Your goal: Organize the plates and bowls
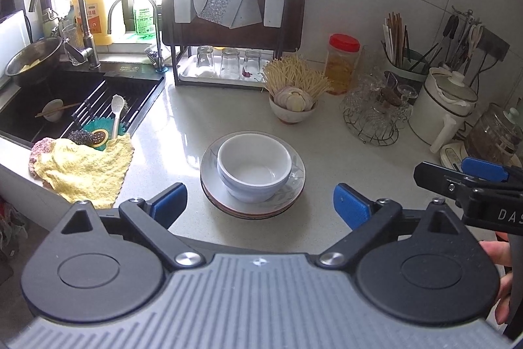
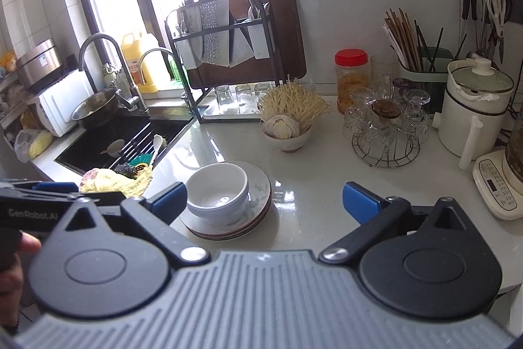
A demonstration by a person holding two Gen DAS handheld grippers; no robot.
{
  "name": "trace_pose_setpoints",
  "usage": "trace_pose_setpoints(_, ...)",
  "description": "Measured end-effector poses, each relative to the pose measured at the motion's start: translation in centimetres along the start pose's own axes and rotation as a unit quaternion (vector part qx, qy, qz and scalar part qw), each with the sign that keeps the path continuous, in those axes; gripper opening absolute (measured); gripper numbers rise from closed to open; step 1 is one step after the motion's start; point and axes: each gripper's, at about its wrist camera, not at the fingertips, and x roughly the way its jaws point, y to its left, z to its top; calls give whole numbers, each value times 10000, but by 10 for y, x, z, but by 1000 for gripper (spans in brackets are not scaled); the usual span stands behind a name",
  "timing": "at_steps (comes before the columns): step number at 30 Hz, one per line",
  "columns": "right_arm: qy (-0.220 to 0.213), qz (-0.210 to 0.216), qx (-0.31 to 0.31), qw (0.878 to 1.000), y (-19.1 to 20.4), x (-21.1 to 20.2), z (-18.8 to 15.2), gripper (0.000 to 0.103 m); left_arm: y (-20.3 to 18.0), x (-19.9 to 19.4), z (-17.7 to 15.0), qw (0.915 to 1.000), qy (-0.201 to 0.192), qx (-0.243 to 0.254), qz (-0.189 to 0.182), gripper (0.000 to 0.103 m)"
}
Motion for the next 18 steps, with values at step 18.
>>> trace_pose_setpoints(18,15,-204,166,9997,4,6,-3,103,5,9,4,9997,163,144,-140,98)
